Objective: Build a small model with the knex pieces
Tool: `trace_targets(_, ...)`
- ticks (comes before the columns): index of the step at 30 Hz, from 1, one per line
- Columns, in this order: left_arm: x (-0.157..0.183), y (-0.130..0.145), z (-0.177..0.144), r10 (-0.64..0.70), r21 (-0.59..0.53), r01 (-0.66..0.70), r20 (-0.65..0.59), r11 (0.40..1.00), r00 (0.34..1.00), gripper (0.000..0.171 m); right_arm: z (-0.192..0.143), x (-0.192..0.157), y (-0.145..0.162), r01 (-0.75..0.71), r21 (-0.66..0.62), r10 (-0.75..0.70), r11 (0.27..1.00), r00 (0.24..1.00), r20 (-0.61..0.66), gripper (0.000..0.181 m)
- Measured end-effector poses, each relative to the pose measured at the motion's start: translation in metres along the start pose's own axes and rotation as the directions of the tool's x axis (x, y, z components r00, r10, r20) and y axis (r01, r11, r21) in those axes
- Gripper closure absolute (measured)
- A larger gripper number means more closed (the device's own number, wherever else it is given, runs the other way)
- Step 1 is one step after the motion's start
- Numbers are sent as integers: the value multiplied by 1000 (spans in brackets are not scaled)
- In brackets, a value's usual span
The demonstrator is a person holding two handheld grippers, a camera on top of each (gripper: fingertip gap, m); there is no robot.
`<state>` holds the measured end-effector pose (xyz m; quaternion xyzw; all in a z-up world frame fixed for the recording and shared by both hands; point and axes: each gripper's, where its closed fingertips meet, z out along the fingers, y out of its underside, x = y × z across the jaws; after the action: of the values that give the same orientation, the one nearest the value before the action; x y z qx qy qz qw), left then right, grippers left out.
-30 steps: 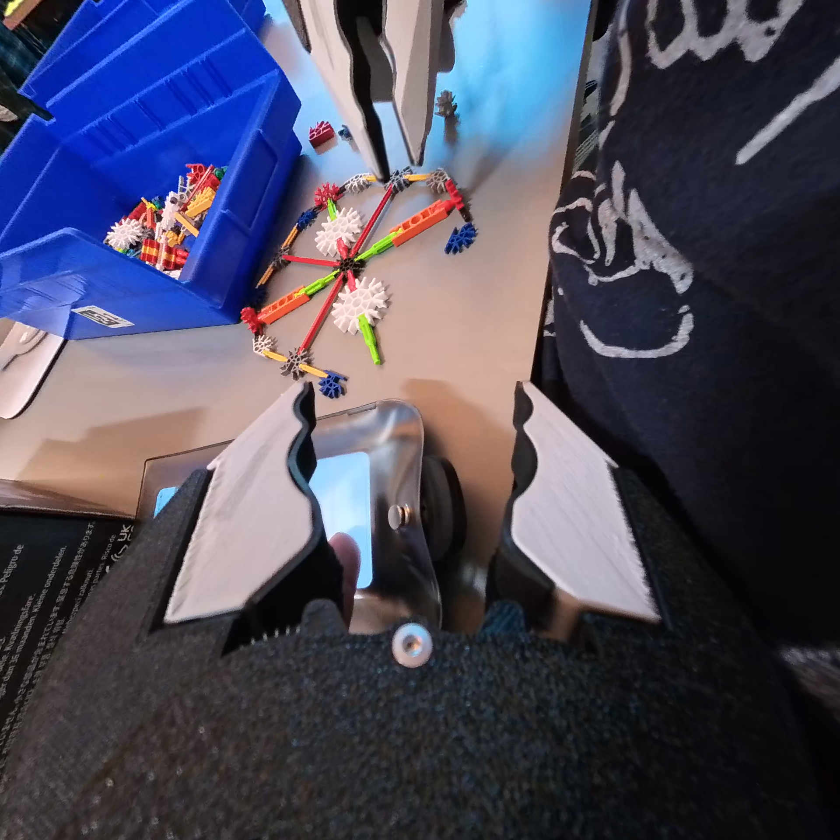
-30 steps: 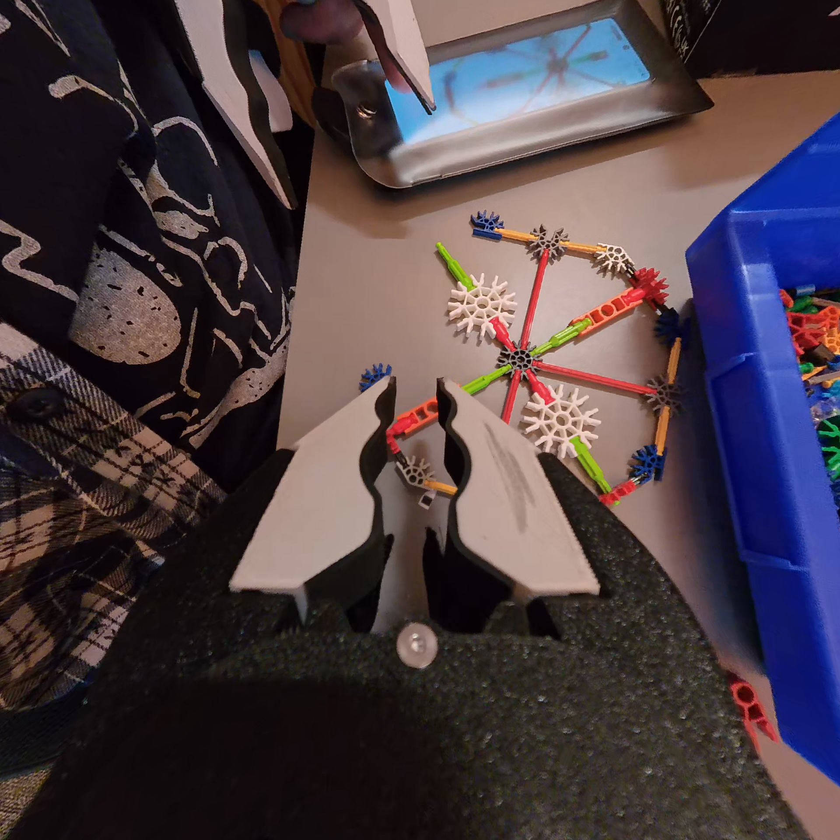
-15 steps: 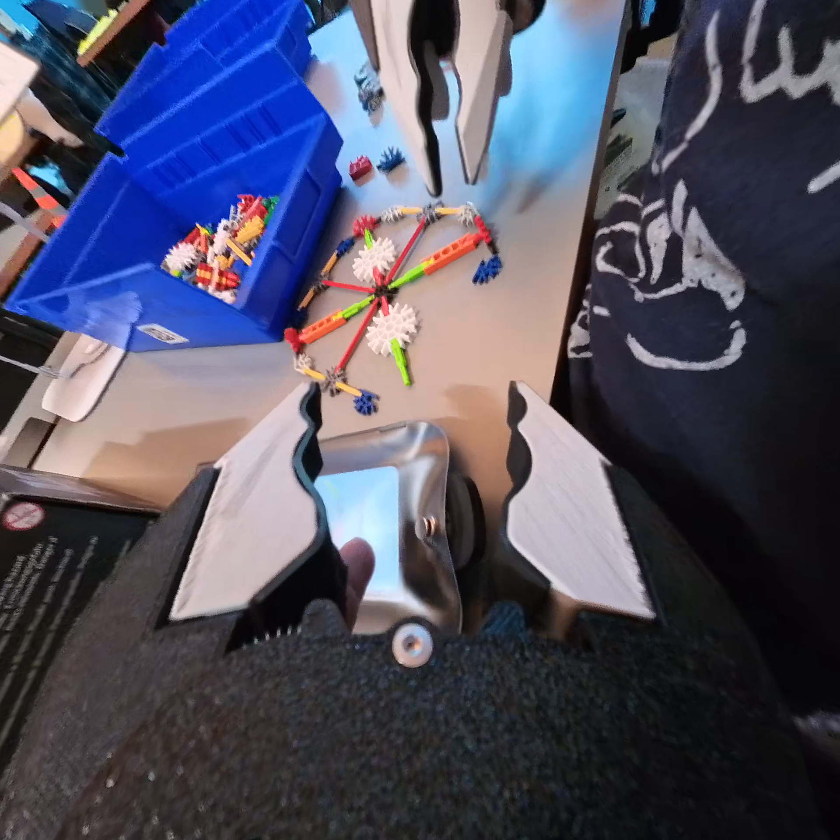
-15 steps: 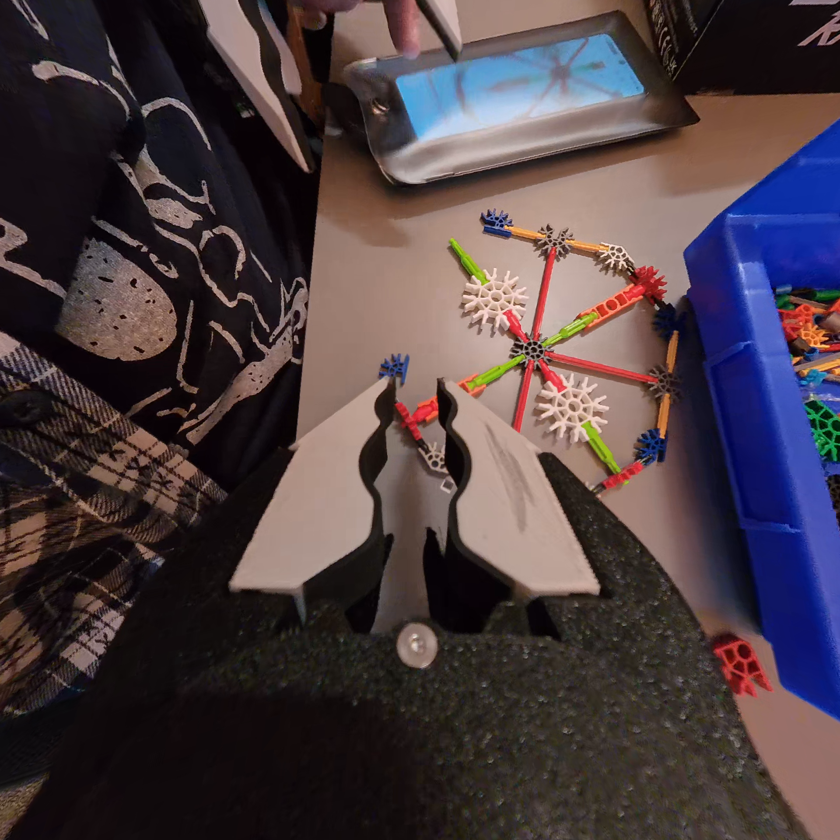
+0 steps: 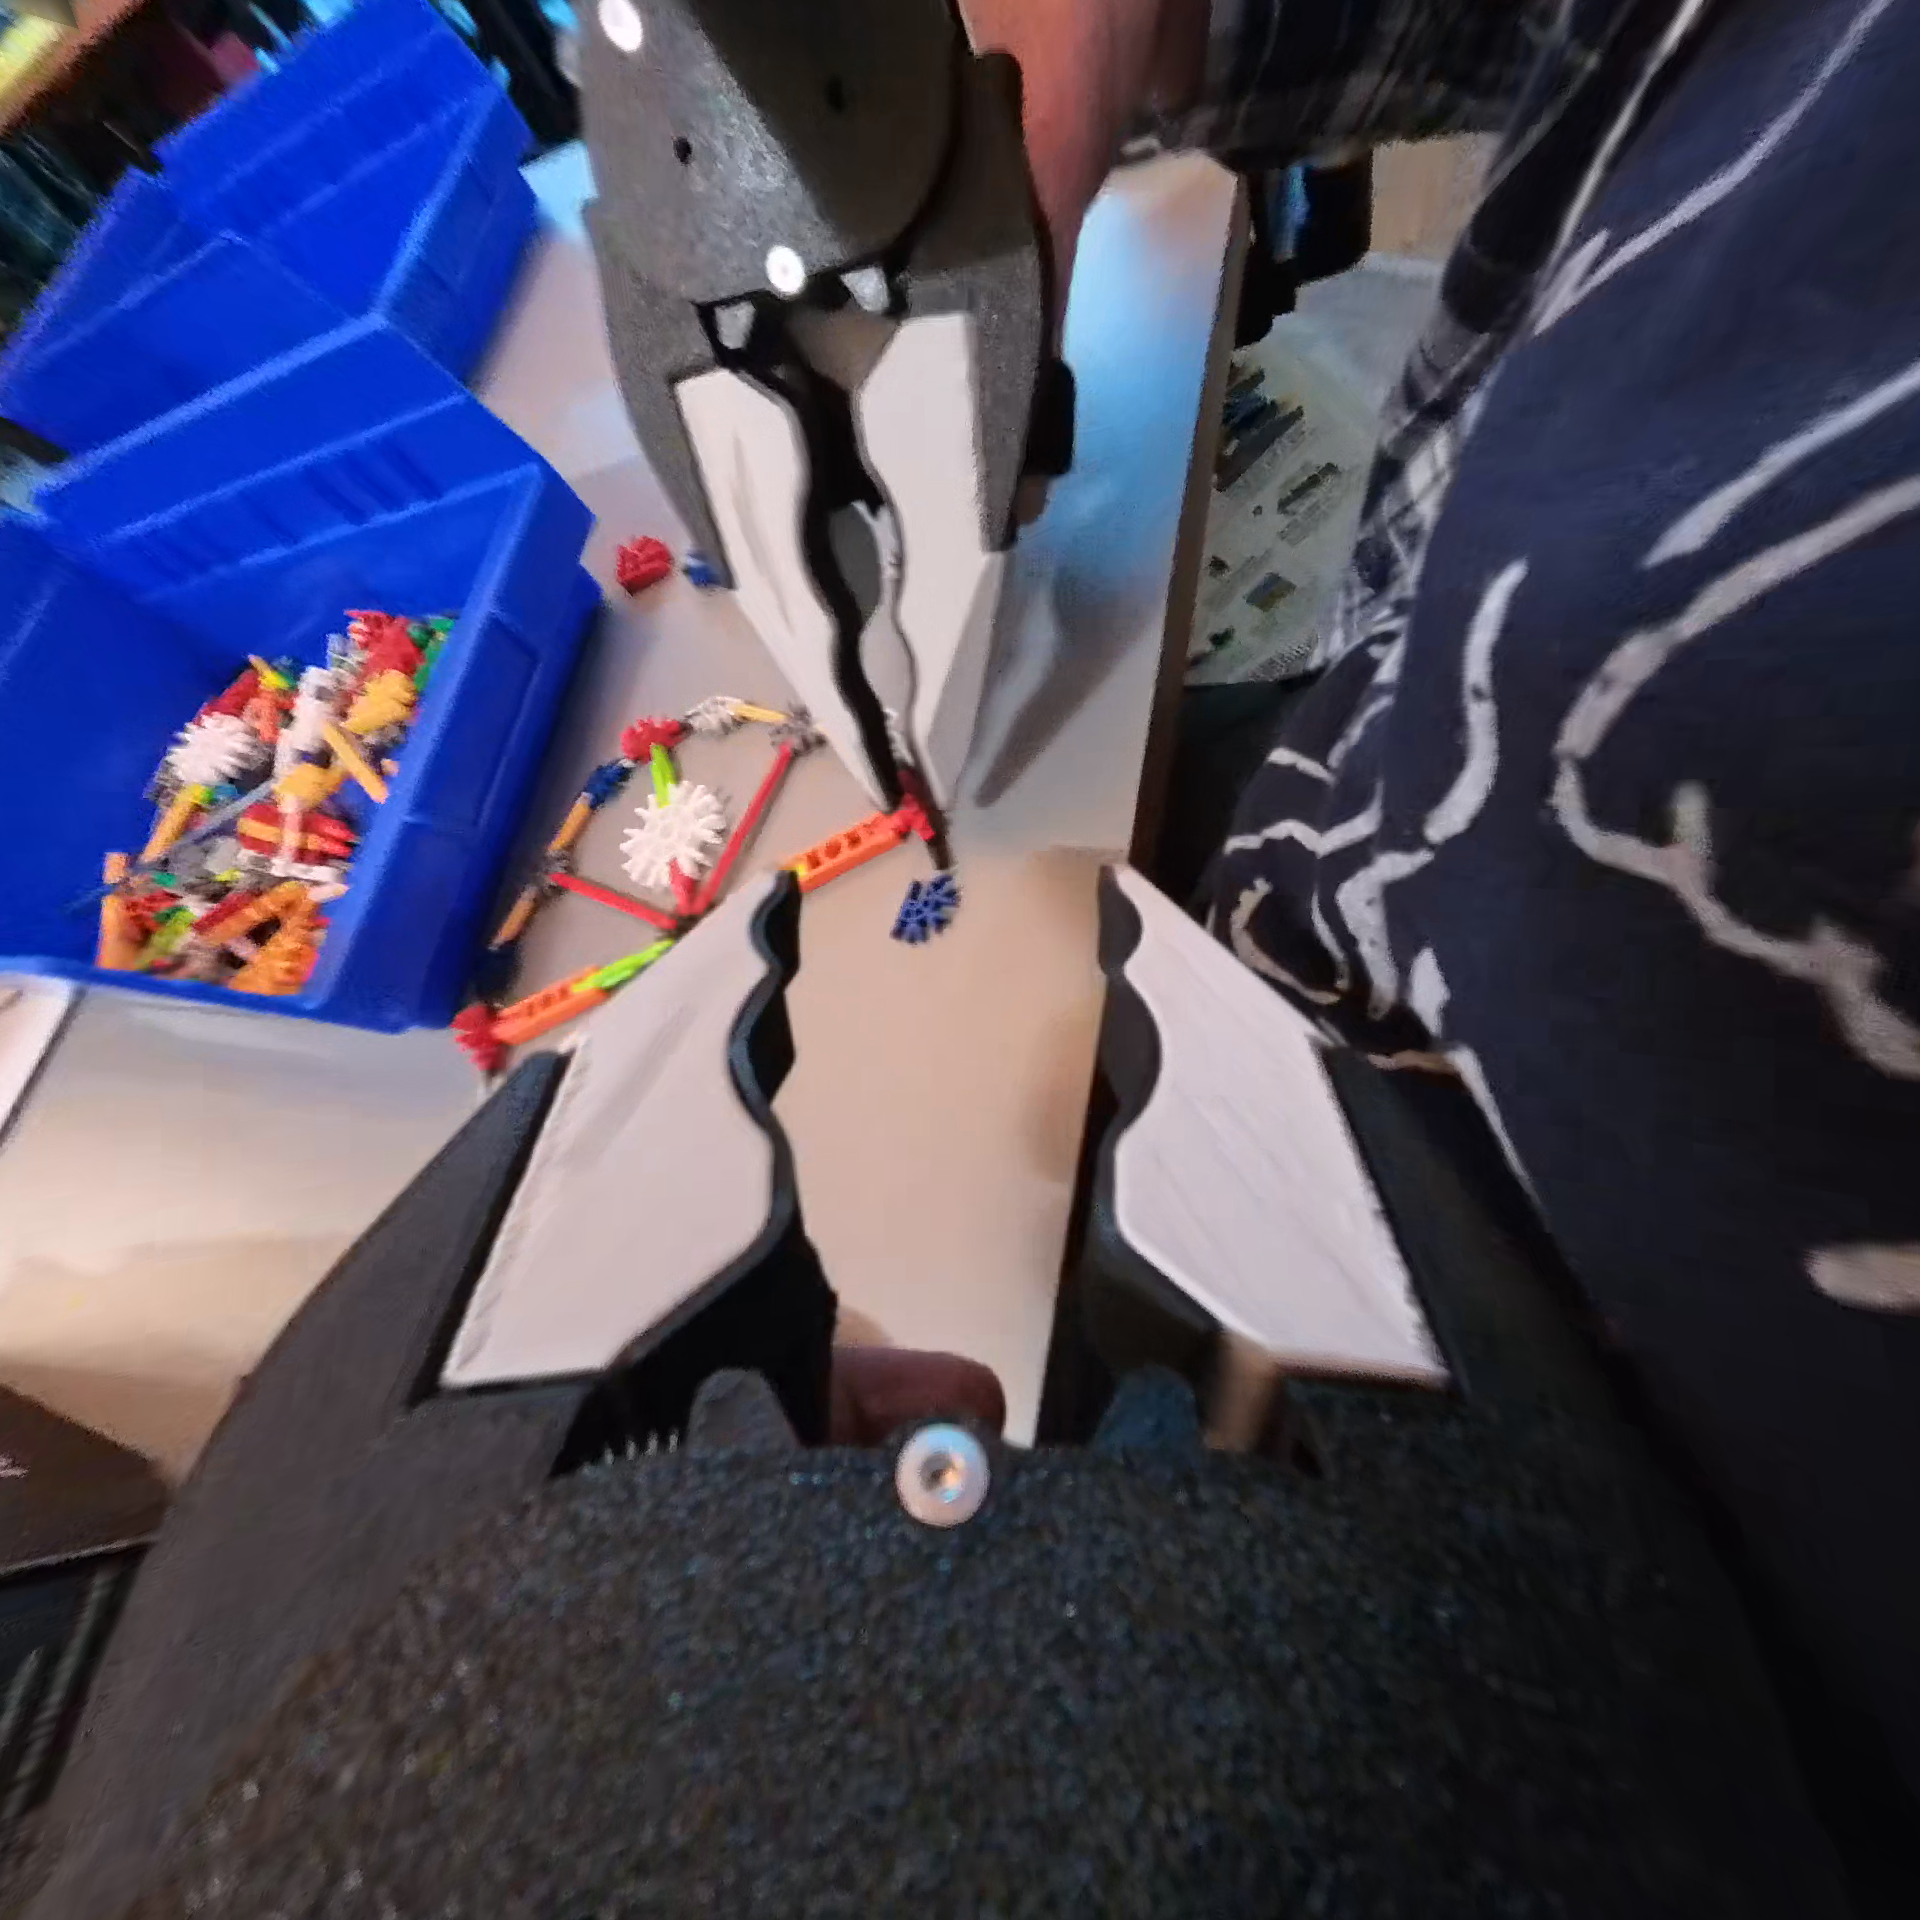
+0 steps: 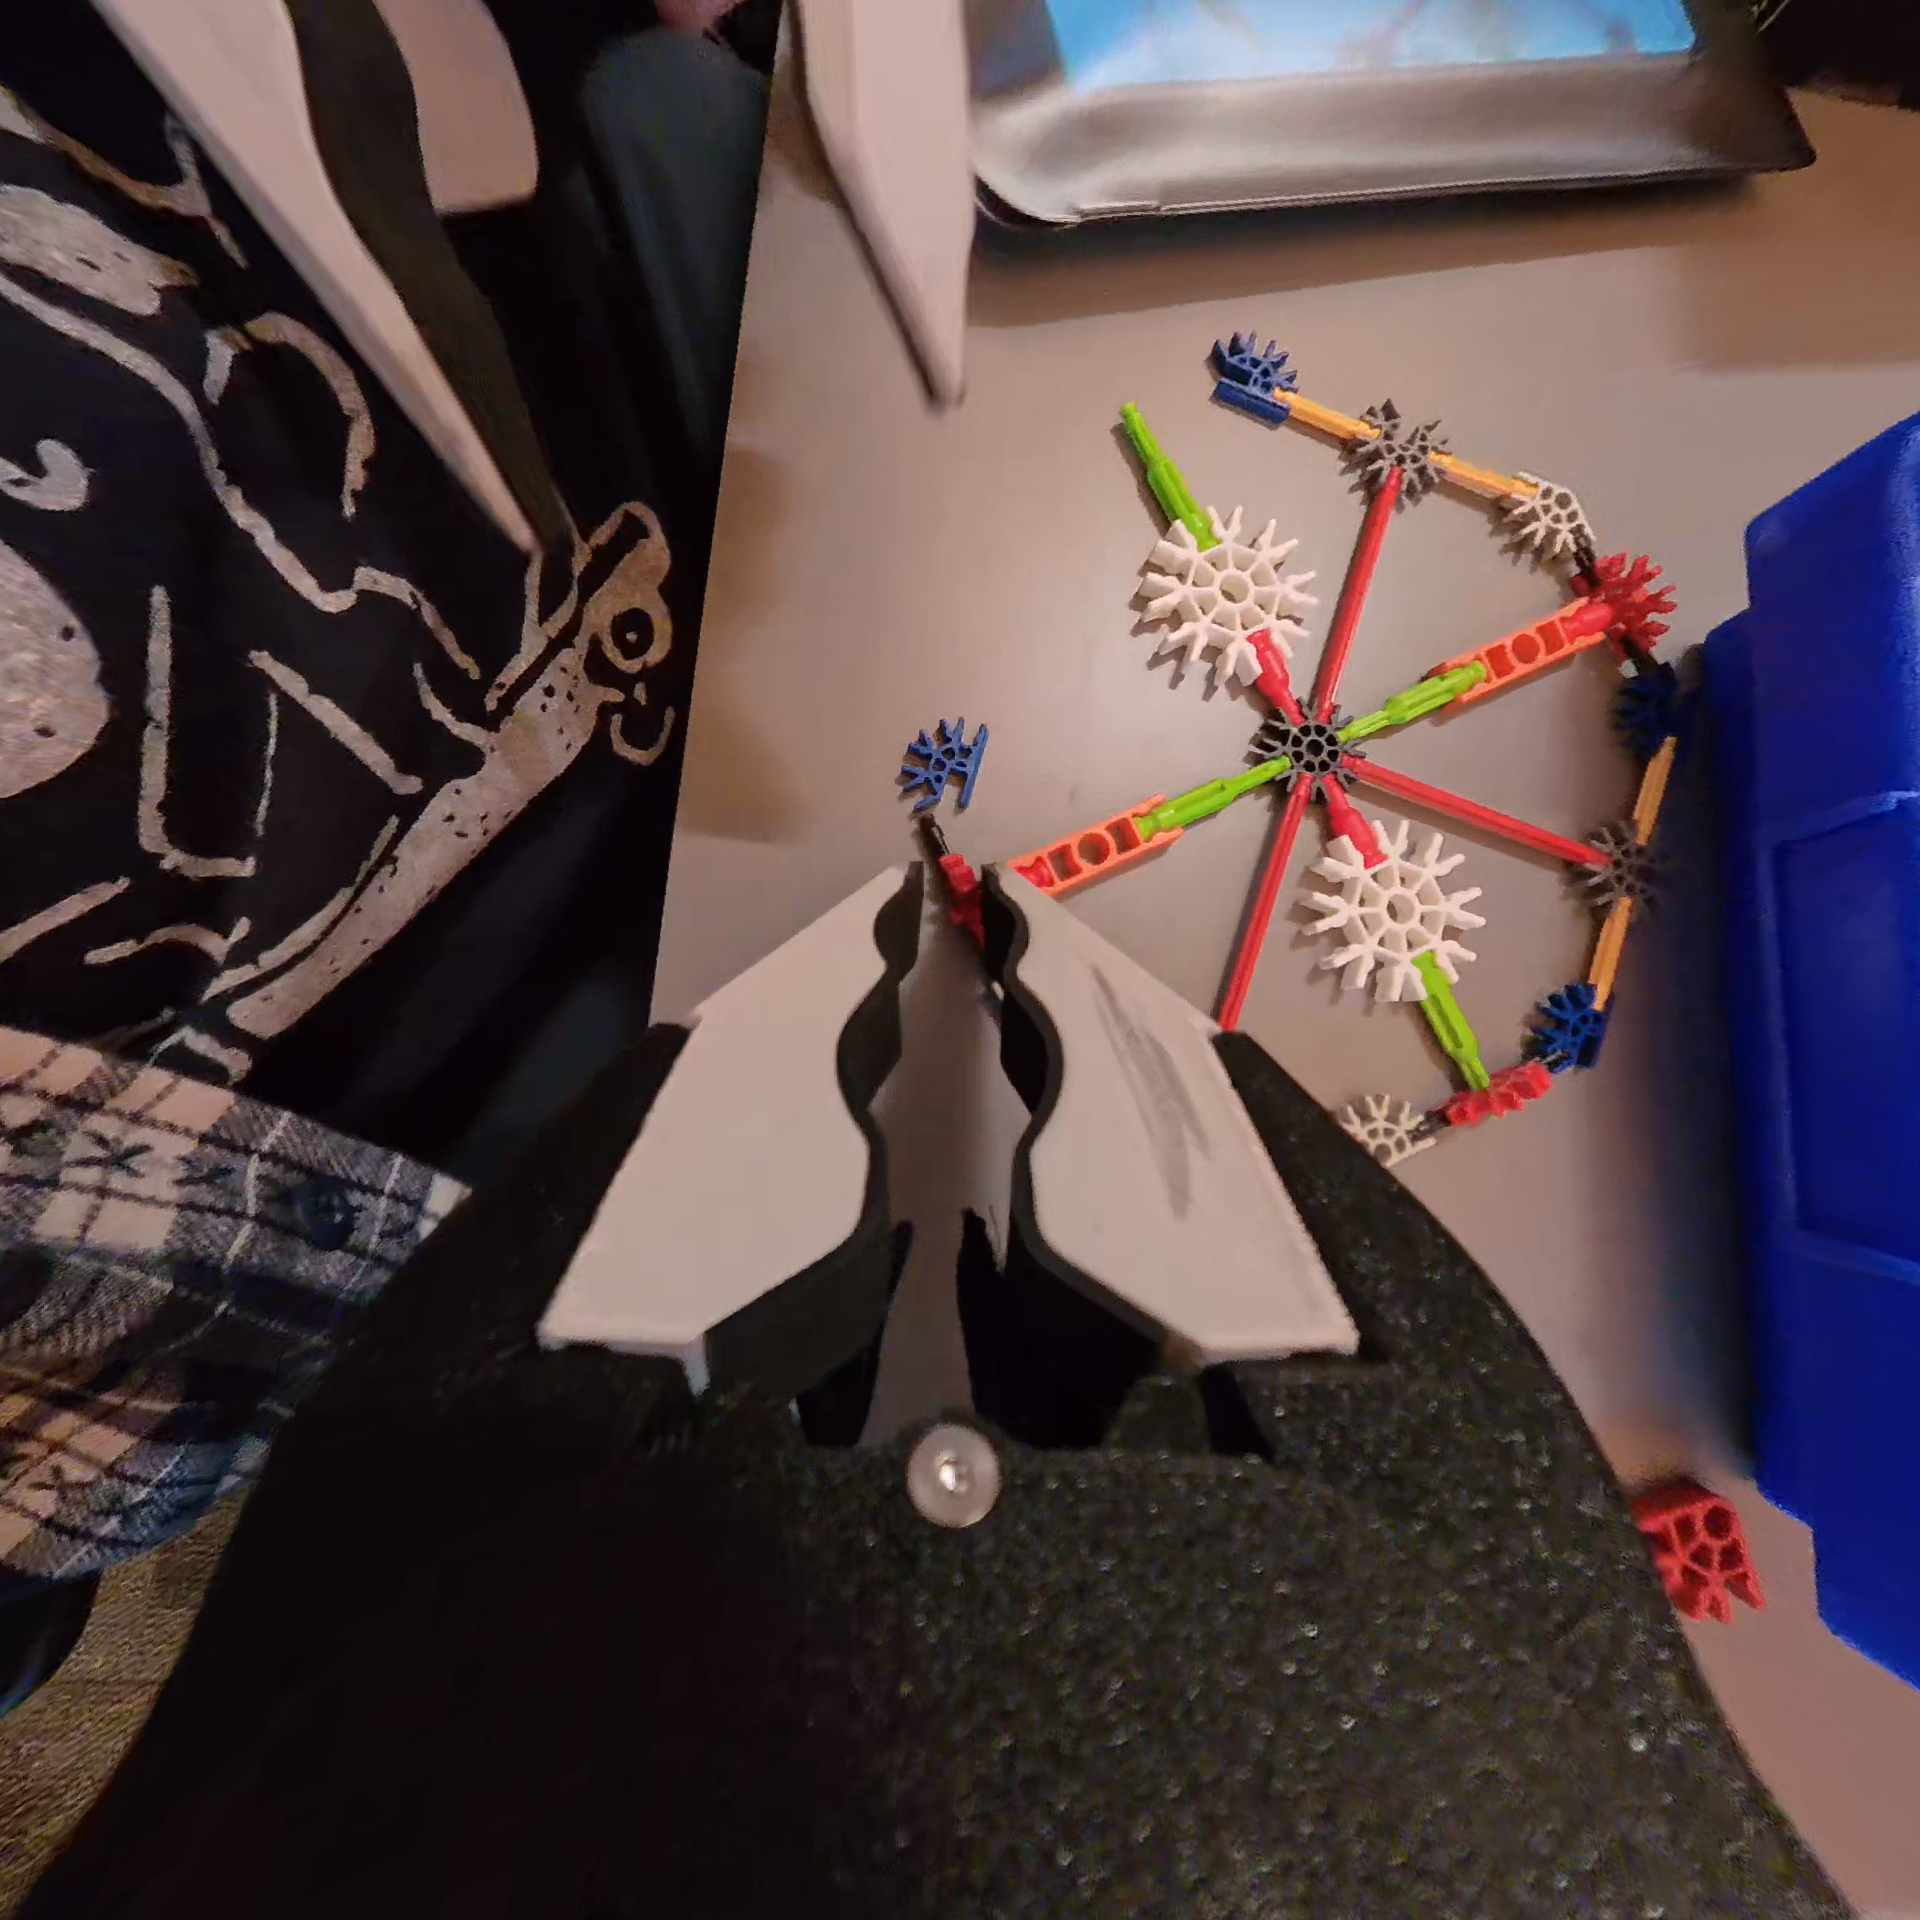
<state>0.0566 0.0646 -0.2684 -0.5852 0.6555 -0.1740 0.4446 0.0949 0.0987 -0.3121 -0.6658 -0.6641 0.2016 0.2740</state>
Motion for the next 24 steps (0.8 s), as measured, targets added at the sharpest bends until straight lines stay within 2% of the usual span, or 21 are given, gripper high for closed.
trace_targets(3, 7, 9, 15, -30, -68, 28, -26, 997, 999, 116, 2, 2, 0, 18, 5, -18, 1000, 1000, -10, 175)
trace_targets(6, 4, 14, 24, -45, -128, 43, -16, 991, 999, 124, 2, 4, 0, 16, 9, -16, 1000, 1000, -20, 176)
trace_targets(11, -13, 11, 27, 6, -167, -7, -6, 986, 1000, 135, -2, 5, 0, 21, 41, -20, 999, 999, -29, 174)
trace_targets(13, -16, 15, 32, 23, -199, -33, -53, 980, 998, 141, -2, 5, 1, 18, 56, -16, 998, 999, -30, 174)
trace_targets(18, -17, 38, 48, 53, -314, -103, -163, 944, 985, 143, -4, 4, 0, 20, 92, -16, 996, 999, -40, 172)
trace_targets(20, -12, 39, 51, 32, -314, -96, -205, 945, 978, 151, -4, 4, 1, 20, 97, -16, 995, 999, -40, 172)
trace_targets(24, -11, 37, 54, 13, -320, -80, -207, 944, 978, 156, -5, 4, 3, 20, 112, -15, 994, 999, -39, 172)
